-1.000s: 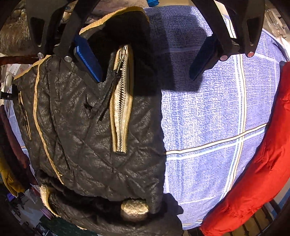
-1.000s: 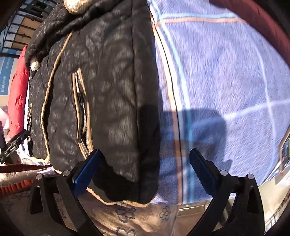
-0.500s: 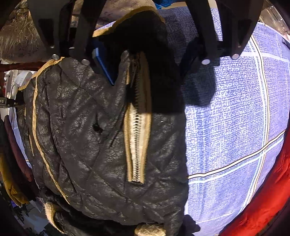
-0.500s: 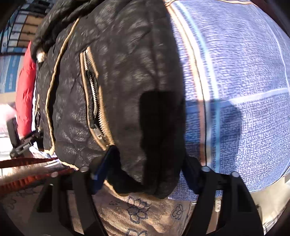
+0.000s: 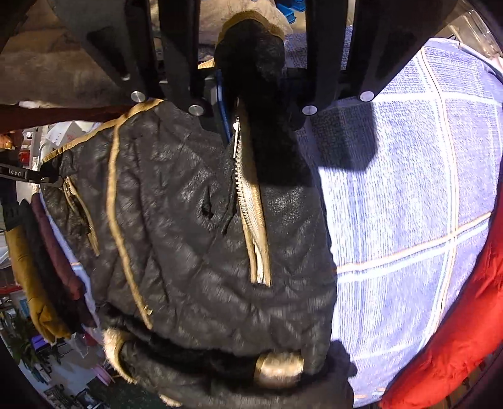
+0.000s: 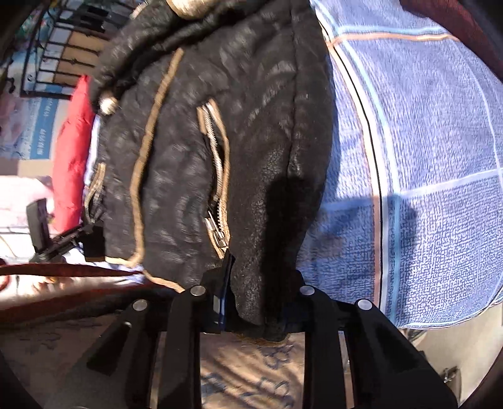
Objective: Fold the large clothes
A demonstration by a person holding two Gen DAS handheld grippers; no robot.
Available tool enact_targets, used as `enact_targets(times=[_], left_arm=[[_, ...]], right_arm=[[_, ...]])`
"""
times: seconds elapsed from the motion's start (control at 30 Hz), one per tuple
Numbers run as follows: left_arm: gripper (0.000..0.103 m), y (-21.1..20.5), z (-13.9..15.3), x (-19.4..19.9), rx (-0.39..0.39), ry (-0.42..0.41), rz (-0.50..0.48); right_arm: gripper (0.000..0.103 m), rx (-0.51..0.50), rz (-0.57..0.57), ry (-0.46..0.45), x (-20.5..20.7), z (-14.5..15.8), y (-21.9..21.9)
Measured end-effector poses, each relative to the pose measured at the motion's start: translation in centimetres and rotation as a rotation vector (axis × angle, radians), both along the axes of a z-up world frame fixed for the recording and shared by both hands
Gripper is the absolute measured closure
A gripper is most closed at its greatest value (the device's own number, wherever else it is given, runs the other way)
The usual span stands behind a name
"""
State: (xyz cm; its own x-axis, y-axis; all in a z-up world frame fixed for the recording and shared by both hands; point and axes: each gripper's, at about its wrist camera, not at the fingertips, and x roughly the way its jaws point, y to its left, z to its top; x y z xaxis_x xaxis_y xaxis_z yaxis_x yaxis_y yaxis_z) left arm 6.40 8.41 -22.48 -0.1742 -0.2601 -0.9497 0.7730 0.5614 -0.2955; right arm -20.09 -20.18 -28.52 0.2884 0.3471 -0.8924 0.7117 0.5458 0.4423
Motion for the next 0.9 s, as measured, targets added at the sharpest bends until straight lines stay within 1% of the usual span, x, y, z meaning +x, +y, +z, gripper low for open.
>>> enact_targets(times=[0.07, 0.1, 0.17, 0.2, 0.23, 0.27, 0.3, 0.37, 0.4, 0.43, 0.5, 0.53, 0.6, 0.67, 0.7, 0.8, 0.83, 0.9], left_arm=[[0.079, -0.6, 1.6, 1.9, -0.045, -0.013, 0.009], [0.079, -1.2, 2.7, 2.7, -0.069, -0.03, 0.012], [0.079, -2.7, 5.4, 4.6, -0.127, -0.077, 0.018], [0.079, -3.6, 6.5, 6.1, -0.151, -0.104, 0.018], [0.079, -4.9, 7.5, 7.3, -0.164, -0.128, 0.015], [0.079, -6.7, 8.7, 8.4, -0.172, -0.153, 0.005], [0.079, -8.4, 9.4, 9.6, -0.178, -0.175, -0.007], [0.079, -10.8, 10.7, 11.9, -0.199, -0.236, -0.034], [0.079, -12.4, 11.2, 12.8, -0.209, -0.269, -0.04], [0.079, -14.0, 11.6, 13.9, -0.214, -0.284, -0.046], [0.079, -16.7, 11.9, 15.8, -0.213, -0.298, -0.048], [0.079, -18.2, 11.9, 17.0, -0.202, -0.294, -0.043], [0.079, -21.2, 11.3, 20.3, -0.177, -0.268, 0.009], [0.079, -23.3, 10.1, 23.2, -0.16, -0.206, 0.085], [0.079, -24.3, 9.0, 24.6, -0.132, -0.169, 0.128], [0.078, -25.7, 5.1, 27.3, -0.06, -0.064, 0.268], [0.078, -25.8, 3.9, 27.7, -0.035, -0.052, 0.287], [0.076, -26.2, 2.4, 27.9, -0.014, -0.049, 0.309]], right_arm=[[0.082, -0.023, 0.008, -0.034, -0.3, 1.6, -1.3], [0.082, -0.038, 0.012, -0.071, 0.3, 3.1, -1.9], [0.083, -0.055, 0.01, -0.125, 1.3, 5.3, -3.5], [0.083, -0.072, 0.018, -0.15, 2.2, 6.5, -4.2], [0.083, -0.105, 0.036, -0.174, 3.4, 8.0, -5.2], [0.083, -0.126, 0.044, -0.188, 4.3, 8.8, -5.9], [0.083, -0.151, 0.048, -0.214, 5.9, 10.2, -7.5], [0.083, -0.187, 0.051, -0.243, 7.5, 11.8, -10.0], [0.083, -0.217, 0.059, -0.248, 9.2, 12.5, -11.4], [0.083, -0.236, 0.062, -0.253, 10.9, 13.0, -13.0], [0.083, -0.234, 0.03, -0.261, 13.5, 13.3, -16.2], [0.083, -0.22, 0.006, -0.258, 14.7, 13.2, -18.0], [0.083, -0.209, -0.056, -0.254, 17.4, 13.1, -22.2], [0.083, -0.19, -0.085, -0.246, 19.4, 12.5, -24.8], [0.083, -0.165, -0.14, -0.242, 20.7, 11.6, -26.9], [0.083, -0.122, -0.214, -0.201, 23.3, 8.7, -29.9], [0.083, -0.104, -0.245, -0.18, 23.9, 7.5, -30.3], [0.083, -0.082, -0.283, -0.129, 24.8, 4.7, -31.2]])
